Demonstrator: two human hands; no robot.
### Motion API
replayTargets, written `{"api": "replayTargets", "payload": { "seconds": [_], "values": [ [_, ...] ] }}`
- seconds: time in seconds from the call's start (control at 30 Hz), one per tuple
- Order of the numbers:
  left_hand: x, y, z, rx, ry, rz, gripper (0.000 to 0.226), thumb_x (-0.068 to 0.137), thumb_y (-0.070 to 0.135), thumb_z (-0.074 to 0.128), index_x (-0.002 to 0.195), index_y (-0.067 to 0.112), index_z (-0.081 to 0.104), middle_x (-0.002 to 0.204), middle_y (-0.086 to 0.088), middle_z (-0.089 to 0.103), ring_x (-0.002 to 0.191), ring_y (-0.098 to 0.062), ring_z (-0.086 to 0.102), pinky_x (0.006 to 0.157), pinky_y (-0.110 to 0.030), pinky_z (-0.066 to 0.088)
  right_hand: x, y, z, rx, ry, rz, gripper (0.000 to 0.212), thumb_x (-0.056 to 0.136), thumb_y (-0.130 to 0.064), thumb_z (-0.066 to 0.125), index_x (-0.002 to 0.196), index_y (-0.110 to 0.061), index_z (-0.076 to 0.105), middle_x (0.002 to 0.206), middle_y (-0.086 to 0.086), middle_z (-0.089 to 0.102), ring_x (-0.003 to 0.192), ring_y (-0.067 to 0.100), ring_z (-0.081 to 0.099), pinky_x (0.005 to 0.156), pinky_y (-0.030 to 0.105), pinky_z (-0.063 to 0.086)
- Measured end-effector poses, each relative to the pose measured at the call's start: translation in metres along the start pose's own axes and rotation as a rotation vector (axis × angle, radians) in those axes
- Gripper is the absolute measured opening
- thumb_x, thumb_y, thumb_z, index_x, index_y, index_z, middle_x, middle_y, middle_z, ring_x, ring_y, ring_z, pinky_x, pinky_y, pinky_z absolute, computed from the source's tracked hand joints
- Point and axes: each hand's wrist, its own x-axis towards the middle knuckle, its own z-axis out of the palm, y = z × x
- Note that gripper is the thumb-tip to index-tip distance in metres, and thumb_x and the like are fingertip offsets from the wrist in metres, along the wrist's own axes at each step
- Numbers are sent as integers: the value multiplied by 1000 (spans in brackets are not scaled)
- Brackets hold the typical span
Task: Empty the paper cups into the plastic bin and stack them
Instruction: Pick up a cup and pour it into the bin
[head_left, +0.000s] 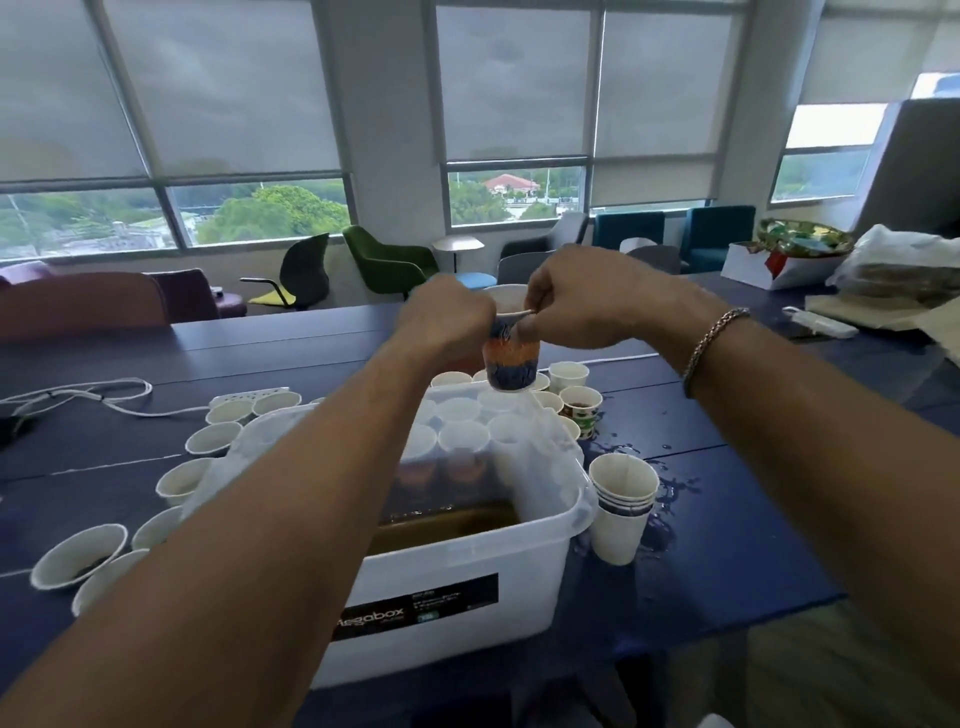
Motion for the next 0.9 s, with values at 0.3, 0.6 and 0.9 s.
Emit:
{"api": "replayTargets", "payload": {
  "seconds": [0.3, 0.6, 0.9],
  "values": [
    [-24, -44, -57, -106, 42, -125, 26, 99, 26, 43, 84, 14, 60, 91, -14, 68, 78, -28, 71, 75, -44, 62, -2, -56, 59, 747, -23, 126, 95, 75, -39, 80, 146, -23, 18, 116, -3, 56, 101, 17, 57, 83, 35, 53],
    [-31, -59, -69, -89, 128, -60, 29, 103, 27, 36, 97, 12, 61, 88, -6, 62, 70, -18, 66, 58, -31, 59, 3, -88, 99, 1179, -22, 70, 70, 85, -25, 73, 139, -28, 29, 98, -21, 43, 98, 12, 53, 70, 23, 53],
    [-41, -99, -36, 4, 171, 18, 46, 105, 44, 29, 95, 15, 64, 98, -4, 68, 84, -16, 61, 79, -35, 52, 7, -64, 119, 1175, 17, 118, 65, 78, -21, 79, 121, -34, 32, 103, -18, 46, 111, 12, 47, 86, 27, 45]
  ]
}}
